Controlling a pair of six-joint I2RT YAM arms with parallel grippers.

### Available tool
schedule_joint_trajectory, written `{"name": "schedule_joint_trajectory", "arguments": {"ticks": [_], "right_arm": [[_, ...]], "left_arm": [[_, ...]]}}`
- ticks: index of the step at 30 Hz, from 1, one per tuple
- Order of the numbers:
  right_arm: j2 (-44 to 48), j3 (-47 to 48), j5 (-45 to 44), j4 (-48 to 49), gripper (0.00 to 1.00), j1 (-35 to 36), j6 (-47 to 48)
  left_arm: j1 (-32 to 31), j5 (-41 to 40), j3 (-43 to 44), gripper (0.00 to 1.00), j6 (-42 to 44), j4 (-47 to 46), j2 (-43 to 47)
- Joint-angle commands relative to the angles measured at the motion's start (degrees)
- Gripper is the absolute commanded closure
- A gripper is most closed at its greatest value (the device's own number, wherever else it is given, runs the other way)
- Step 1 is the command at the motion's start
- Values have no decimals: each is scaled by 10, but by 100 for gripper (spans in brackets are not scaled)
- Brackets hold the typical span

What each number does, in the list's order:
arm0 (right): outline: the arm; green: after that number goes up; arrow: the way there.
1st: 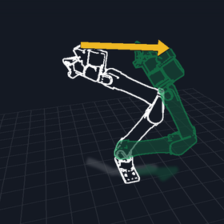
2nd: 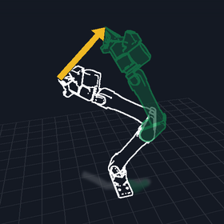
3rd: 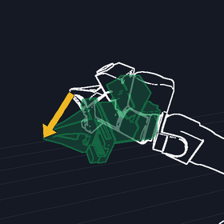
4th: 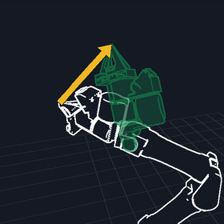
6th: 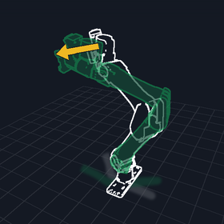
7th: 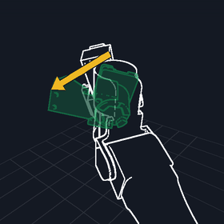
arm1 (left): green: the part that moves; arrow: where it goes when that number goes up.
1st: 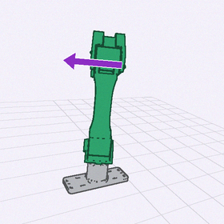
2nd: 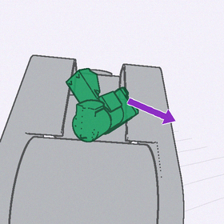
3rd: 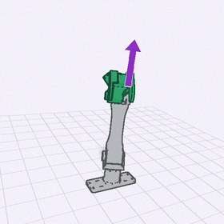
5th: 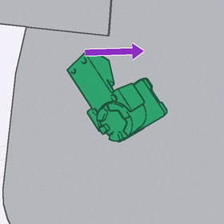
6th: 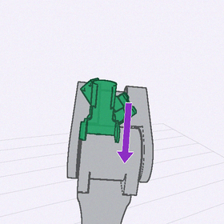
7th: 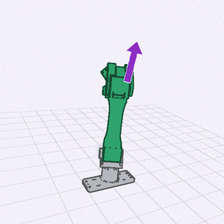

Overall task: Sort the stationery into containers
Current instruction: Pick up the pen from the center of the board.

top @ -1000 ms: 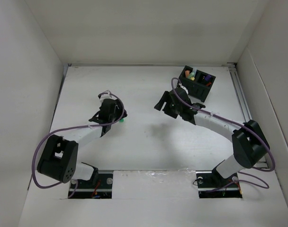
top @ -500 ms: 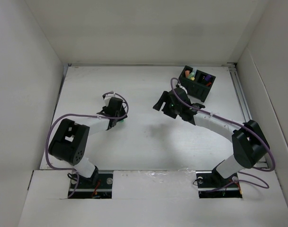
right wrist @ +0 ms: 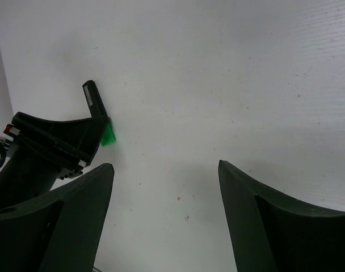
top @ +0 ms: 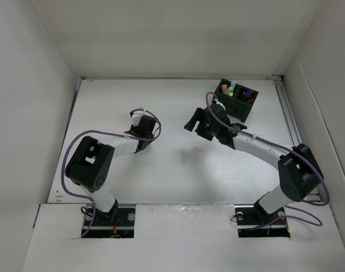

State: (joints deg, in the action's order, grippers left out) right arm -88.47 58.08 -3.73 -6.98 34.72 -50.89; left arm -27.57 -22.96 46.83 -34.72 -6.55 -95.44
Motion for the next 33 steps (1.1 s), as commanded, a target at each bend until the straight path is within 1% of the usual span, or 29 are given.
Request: {"name": "schedule_joint_trajectory", "arguments": {"ticks": [1, 2, 4, 5, 6, 7, 13, 16, 17, 21, 22, 26, 28, 29, 30, 32, 33], "right_arm": [[19, -3, 16, 36, 20, -16, 10], [19, -3, 23, 41, 18, -16, 10], [12, -3, 56, 41, 17, -23, 10], [4, -3, 71, 46, 16, -23, 10], [4, 3, 83, 46, 16, -23, 10], [4, 3, 97, 46, 16, -23, 10], [-7, 3, 118, 59, 15, -33, 4], [-23, 8, 141, 66, 15, -33, 4], [-28, 17, 158, 66, 15, -33, 4], [-34, 29, 168, 72, 13, -33, -7], [-40, 44, 173, 72, 13, -33, -7], [-60, 61, 186, 72, 13, -33, -12], [-72, 69, 200, 72, 18, -33, -12], [-78, 76, 209, 72, 22, -33, -12], [-85, 84, 216, 72, 30, -33, -12], [-85, 89, 224, 78, 35, -33, -12], [-92, 89, 224, 78, 40, -26, -12]], "left_arm": [[-19, 3, -13, 100, 17, -13, 32], [-25, 12, -21, 100, 22, -26, 49], [-32, 56, -37, 100, 36, -49, 67], [-32, 82, -45, 100, 36, -66, 77], [-32, 127, -53, 100, 44, -102, 96], [-32, 147, -66, 100, 44, -117, 104], [-32, 253, -95, 100, 50, -176, 147], [-32, 286, -101, 100, 55, -190, 161], [-32, 309, -107, 100, 55, -198, 169], [-32, 349, -118, 100, 55, -217, 181], [-32, 372, -123, 100, 55, -224, 187], [-32, 396, -131, 100, 61, -246, 194], [-32, 418, -131, 100, 61, -246, 194], [-32, 430, -136, 100, 61, -253, 194], [-32, 439, -136, 100, 61, -261, 194], [-32, 444, -136, 100, 61, -261, 189], [-32, 450, -136, 100, 61, -261, 189]]}}
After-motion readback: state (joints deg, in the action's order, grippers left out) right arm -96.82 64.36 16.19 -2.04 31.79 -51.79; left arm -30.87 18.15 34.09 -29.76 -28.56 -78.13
